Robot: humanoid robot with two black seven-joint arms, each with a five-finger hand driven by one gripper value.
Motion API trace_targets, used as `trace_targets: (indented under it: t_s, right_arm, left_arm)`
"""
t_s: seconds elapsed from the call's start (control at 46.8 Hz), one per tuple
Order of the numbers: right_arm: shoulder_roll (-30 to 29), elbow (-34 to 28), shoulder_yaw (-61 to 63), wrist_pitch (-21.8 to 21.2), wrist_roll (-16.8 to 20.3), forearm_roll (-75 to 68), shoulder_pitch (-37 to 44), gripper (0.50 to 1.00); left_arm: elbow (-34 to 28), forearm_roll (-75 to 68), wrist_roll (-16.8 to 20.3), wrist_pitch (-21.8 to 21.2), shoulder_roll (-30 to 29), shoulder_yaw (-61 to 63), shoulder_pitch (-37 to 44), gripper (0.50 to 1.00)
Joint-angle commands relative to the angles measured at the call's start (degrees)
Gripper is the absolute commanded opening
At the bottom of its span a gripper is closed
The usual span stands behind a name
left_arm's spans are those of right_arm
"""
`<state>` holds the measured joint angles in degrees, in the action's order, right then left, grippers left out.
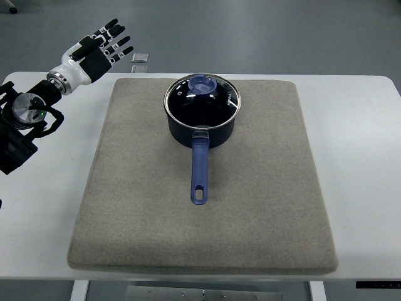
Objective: Open pot lid and place left with left hand
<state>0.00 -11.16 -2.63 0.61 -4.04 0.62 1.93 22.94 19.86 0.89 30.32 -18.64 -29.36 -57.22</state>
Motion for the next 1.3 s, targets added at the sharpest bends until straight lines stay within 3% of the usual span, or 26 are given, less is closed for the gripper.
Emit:
trace_targets:
  t_s: [0.0, 0.705, 0.833, 1.026, 1.282]
  right_arm:
    - [0.0, 0.0, 0.0, 0.0, 0.0, 0.0, 0.0, 0.917]
    - [0.0, 0.0, 0.0, 0.0, 0.0, 0.0, 0.0, 0.917]
    - [0.0, 0.0, 0.0, 0.0, 0.0, 0.0, 0.0, 0.917]
    - [0.0, 0.0, 0.0, 0.0, 0.0, 0.0, 0.0, 0.917]
    - [0.0, 0.0, 0.0, 0.0, 0.0, 0.0, 0.0, 0.917]
  left_arm:
    - [0.0, 0.0, 0.1, 0.0, 0.0, 0.0, 0.0, 0.994]
    - [0.1, -0.9, 0.3, 0.2, 0.6, 1.4, -1.3, 0.992]
    - [0.1, -9.0, 1.6, 0.4, 0.5, 1.3, -2.7, 0.992]
    - [0.8, -25.0, 6.4, 0.4, 0.0, 1.1, -5.0, 0.992]
    - [8.1, -42.4, 6.8, -0.2, -3.0, 0.9, -5.7, 0.99]
